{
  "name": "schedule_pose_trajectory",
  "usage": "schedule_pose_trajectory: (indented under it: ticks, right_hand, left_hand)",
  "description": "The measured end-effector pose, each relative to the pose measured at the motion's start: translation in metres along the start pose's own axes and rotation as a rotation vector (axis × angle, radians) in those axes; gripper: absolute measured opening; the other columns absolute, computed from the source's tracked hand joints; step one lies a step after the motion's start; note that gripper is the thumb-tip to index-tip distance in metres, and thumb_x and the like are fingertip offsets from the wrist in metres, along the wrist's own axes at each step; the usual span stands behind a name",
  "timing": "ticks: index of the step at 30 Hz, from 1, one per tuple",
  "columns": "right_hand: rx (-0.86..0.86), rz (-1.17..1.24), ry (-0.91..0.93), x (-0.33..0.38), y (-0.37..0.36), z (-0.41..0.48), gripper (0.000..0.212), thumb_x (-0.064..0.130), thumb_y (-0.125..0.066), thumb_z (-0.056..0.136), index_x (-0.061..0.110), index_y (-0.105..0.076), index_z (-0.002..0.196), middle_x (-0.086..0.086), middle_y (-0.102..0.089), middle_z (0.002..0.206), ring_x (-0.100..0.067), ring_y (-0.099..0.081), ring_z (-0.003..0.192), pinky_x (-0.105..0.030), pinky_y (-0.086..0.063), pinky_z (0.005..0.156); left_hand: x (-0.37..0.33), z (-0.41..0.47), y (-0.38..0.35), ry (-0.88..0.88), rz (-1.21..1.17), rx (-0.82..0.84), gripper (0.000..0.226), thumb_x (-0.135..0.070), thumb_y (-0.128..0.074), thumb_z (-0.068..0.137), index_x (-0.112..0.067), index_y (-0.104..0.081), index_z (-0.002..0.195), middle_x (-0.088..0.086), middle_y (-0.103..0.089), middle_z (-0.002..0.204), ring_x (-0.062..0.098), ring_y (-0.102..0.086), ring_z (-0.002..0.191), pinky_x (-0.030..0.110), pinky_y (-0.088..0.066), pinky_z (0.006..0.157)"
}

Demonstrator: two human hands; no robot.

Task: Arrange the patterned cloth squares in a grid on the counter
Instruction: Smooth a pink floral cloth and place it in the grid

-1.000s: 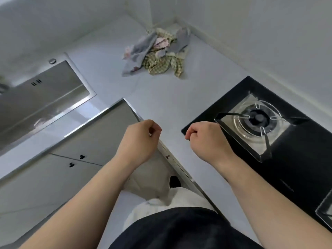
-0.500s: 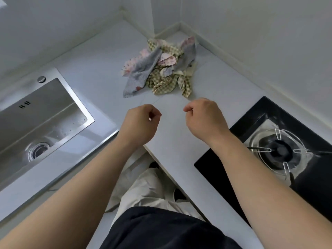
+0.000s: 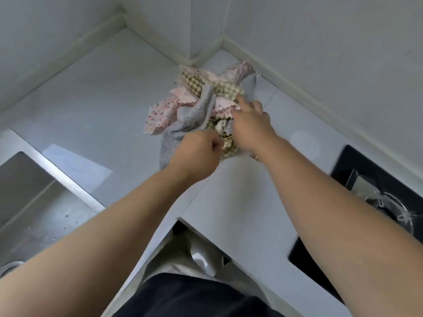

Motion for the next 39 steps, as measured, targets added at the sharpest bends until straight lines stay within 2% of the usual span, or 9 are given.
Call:
schedule_pose_trajectory:
  ticks: [6,10,13,16,21,26,29,32,39]
  right_hand:
    - [0.088,-0.081,-0.064,0.011,-0.003,0.027,0.046,0.009,-0.051,0.092,0.012,-0.055,0.138,0.001,-0.010,0.168,-0.034,-0.017,0.144,-0.047,-0.024,0.112]
    - [0.125,-0.087,-0.090,0.015,-0.004,0.028,0.047,0.014,-0.049,0.097,0.016,-0.050,0.144,0.002,-0.015,0.167,-0.033,-0.019,0.144,-0.046,-0.024,0.112]
    - [0.128,-0.046,-0.102,0.019,-0.004,0.026,0.049,0.017,-0.047,0.099,0.015,-0.045,0.148,0.003,-0.023,0.165,-0.032,-0.022,0.143,-0.047,-0.026,0.112]
    - [0.030,-0.007,-0.081,0.027,0.004,0.018,0.043,0.017,-0.044,0.100,0.014,-0.048,0.144,0.003,-0.029,0.163,-0.031,-0.025,0.142,-0.045,-0.026,0.111]
    - [-0.216,0.045,0.047,0.040,0.043,-0.005,0.051,0.001,-0.046,0.096,0.015,-0.050,0.146,0.001,-0.035,0.162,-0.028,-0.028,0.143,-0.042,-0.026,0.111]
    - [-0.677,0.046,0.168,0.051,0.107,-0.047,0.050,-0.003,-0.047,0.090,0.007,-0.059,0.137,-0.006,-0.056,0.143,-0.034,-0.049,0.125,-0.045,-0.040,0.098]
    - [-0.761,0.043,0.215,0.051,0.131,-0.072,0.046,0.001,-0.048,0.093,0.005,-0.059,0.137,-0.007,-0.058,0.141,-0.036,-0.052,0.123,-0.048,-0.044,0.097]
    - [-0.834,0.099,0.235,0.041,0.144,-0.099,0.039,0.008,-0.049,0.099,0.003,-0.060,0.137,-0.009,-0.059,0.140,-0.035,-0.056,0.120,-0.048,-0.048,0.099]
    - [-0.837,0.152,0.300,0.011,0.143,-0.170,0.036,0.008,-0.053,0.099,0.004,-0.064,0.133,-0.008,-0.061,0.137,-0.030,-0.058,0.122,-0.029,-0.042,0.104]
  left_hand:
    - [0.014,0.007,0.020,-0.044,-0.064,0.045,0.016,-0.013,-0.057,0.096,-0.015,-0.072,0.098,0.001,-0.074,0.093,0.020,-0.066,0.086,0.034,-0.054,0.074]
    - [0.024,0.005,0.032,-0.036,-0.078,0.051,0.018,-0.009,-0.055,0.095,-0.012,-0.073,0.097,0.004,-0.073,0.095,0.021,-0.065,0.088,0.039,-0.055,0.078]
    - [0.028,0.003,0.038,-0.018,-0.090,0.056,0.019,-0.011,-0.055,0.096,-0.015,-0.073,0.101,0.000,-0.073,0.099,0.017,-0.064,0.089,0.030,-0.053,0.076]
    - [0.030,0.000,0.042,-0.024,-0.106,0.059,0.019,-0.011,-0.055,0.095,-0.016,-0.072,0.102,-0.001,-0.073,0.099,0.016,-0.064,0.089,0.025,-0.049,0.074]
    - [0.019,-0.001,0.050,-0.042,-0.133,-0.006,0.020,-0.012,-0.055,0.095,-0.014,-0.070,0.108,0.002,-0.073,0.103,0.021,-0.066,0.093,0.033,-0.054,0.079]
    - [-0.013,0.002,0.071,-0.036,-0.241,-0.307,0.046,-0.017,-0.060,0.093,-0.015,-0.048,0.137,0.006,-0.053,0.134,0.024,-0.054,0.115,0.036,-0.048,0.091]
    - [-0.039,-0.001,0.081,-0.099,-0.297,-0.471,0.059,-0.022,-0.067,0.091,-0.013,-0.039,0.143,0.006,-0.042,0.141,0.025,-0.055,0.111,0.032,-0.044,0.078]
    - [-0.061,-0.005,0.081,-0.136,-0.296,-0.497,0.069,-0.036,-0.071,0.090,-0.014,-0.037,0.145,0.004,-0.040,0.142,0.025,-0.058,0.113,0.031,-0.042,0.076]
    - [-0.111,-0.040,0.056,-0.167,-0.131,-0.578,0.069,-0.068,-0.060,0.081,-0.020,-0.054,0.129,-0.001,-0.063,0.120,0.025,-0.058,0.113,0.043,-0.046,0.094]
Point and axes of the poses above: each hand's wrist, its own z-axis towards the middle knuckle, its own y-axis out of the back of the hand, x = y × z, the point moved 3 cm from there along z, towards the middle knuckle
